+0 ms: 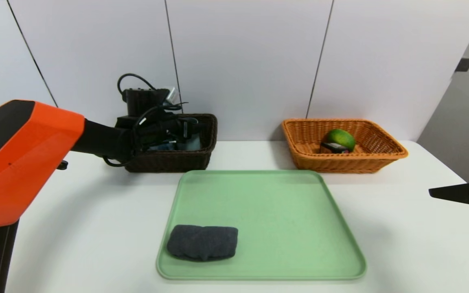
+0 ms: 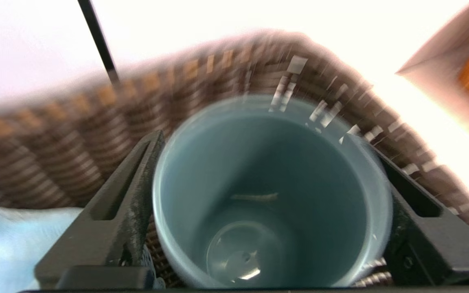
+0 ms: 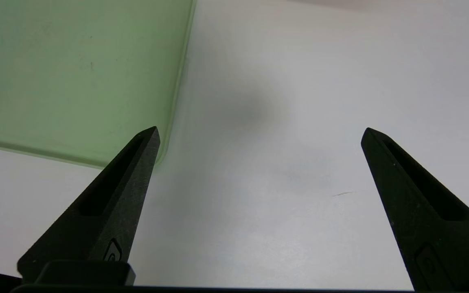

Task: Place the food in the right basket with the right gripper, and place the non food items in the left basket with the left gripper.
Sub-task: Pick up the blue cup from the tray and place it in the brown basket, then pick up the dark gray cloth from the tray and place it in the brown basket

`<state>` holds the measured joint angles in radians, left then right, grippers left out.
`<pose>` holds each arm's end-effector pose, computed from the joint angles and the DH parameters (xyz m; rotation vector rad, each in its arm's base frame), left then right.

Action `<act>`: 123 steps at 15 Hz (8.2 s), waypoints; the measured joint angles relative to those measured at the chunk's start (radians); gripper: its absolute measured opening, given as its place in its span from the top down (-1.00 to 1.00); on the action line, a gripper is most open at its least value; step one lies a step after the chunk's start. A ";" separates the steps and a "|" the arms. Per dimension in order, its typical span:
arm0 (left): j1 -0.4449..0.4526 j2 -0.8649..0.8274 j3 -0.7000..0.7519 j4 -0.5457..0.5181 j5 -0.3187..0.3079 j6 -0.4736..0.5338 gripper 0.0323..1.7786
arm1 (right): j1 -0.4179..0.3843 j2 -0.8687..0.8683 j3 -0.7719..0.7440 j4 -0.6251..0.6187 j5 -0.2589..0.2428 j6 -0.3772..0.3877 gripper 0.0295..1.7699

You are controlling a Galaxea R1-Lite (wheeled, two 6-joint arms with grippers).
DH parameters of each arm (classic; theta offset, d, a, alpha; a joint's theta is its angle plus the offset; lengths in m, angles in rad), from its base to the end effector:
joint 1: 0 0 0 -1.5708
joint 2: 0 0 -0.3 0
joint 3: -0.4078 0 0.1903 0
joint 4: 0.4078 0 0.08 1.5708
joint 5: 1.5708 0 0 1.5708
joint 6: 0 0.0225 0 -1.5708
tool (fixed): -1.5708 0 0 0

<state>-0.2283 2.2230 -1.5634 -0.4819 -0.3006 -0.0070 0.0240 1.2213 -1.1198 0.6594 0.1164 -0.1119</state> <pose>0.4527 -0.1120 0.1731 -0.0133 0.1815 -0.5269 0.1527 0.0063 0.2687 -0.0711 0.7522 0.1759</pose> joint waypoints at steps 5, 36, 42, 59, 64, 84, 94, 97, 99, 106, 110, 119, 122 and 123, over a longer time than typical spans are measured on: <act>-0.007 -0.211 0.003 0.179 0.086 -0.065 -0.83 | -0.001 0.005 0.002 0.000 0.001 0.015 -0.93; -0.448 -0.250 -0.277 1.660 0.106 -1.513 -0.90 | -0.064 0.066 -0.002 -0.068 0.075 0.222 -0.93; -0.393 -0.208 -0.267 1.665 0.106 -1.514 -0.90 | -0.064 0.071 -0.001 -0.071 0.076 0.222 -0.93; -0.391 -0.079 -0.317 1.664 0.083 -1.514 -0.90 | -0.105 0.133 0.002 -0.149 0.085 0.217 -0.93; -0.398 -0.063 -0.315 1.670 0.082 -1.503 -0.90 | -0.115 0.143 0.000 -0.163 0.084 0.216 -0.93; -0.392 -0.102 -0.409 1.721 -0.065 -1.367 0.74 | -0.116 0.141 -0.007 -0.162 0.085 0.214 -0.93; -0.351 -0.387 -0.415 1.425 0.298 -0.854 0.74 | -0.110 0.146 -0.006 -0.163 0.089 0.214 -0.93; -0.302 -0.406 -0.409 1.285 0.469 -0.667 0.74 | -0.106 0.156 -0.013 -0.163 0.087 0.214 -0.93; -0.246 -0.391 -0.405 1.220 0.556 -0.561 0.74 | -0.108 0.167 -0.031 -0.166 0.081 0.214 -0.93; -0.031 -0.242 -0.408 0.970 0.579 -0.487 0.74 | -0.112 0.187 -0.059 -0.227 0.043 0.208 -0.93; 0.029 -0.153 -0.410 0.920 0.549 -0.488 0.74 | -0.109 0.199 -0.057 -0.227 0.033 0.208 -0.93; 0.036 -0.109 -0.412 0.918 0.489 -0.492 0.74 | -0.091 0.215 -0.046 -0.227 0.006 0.208 -0.93; 0.036 -0.108 -0.413 0.919 0.489 -0.495 0.74 | -0.087 0.216 -0.045 -0.227 0.003 0.208 -0.93; 0.035 -0.108 -0.413 0.919 0.489 -0.499 0.52 | -0.087 0.216 -0.045 -0.227 0.003 0.208 -0.93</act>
<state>-0.1934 2.1153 -1.9762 0.4368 0.1881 -0.5055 -0.0626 1.4368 -1.1651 0.4319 0.1196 0.0962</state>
